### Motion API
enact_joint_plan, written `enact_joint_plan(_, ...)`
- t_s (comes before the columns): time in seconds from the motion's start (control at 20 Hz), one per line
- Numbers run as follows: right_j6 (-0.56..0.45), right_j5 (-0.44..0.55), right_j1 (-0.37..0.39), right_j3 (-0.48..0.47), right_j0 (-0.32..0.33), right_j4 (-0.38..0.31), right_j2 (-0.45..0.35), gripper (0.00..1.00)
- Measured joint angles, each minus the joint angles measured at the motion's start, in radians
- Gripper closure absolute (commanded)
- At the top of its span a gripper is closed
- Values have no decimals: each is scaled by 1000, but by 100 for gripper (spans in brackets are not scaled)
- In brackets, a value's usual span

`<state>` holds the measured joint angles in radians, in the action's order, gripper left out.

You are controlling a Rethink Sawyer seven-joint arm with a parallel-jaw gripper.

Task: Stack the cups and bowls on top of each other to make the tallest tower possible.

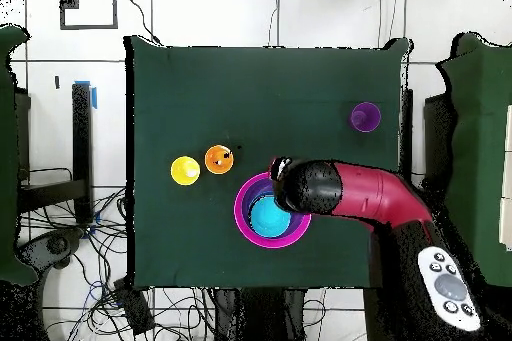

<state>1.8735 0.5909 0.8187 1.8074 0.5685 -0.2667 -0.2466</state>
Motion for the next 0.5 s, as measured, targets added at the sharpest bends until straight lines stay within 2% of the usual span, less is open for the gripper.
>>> enact_joint_plan(0.05, 0, 14, -28, -47, -7, -1, -1, 0)
enact_joint_plan(0.5, 0, 61, -133, -215, -28, -38, -7, 0)
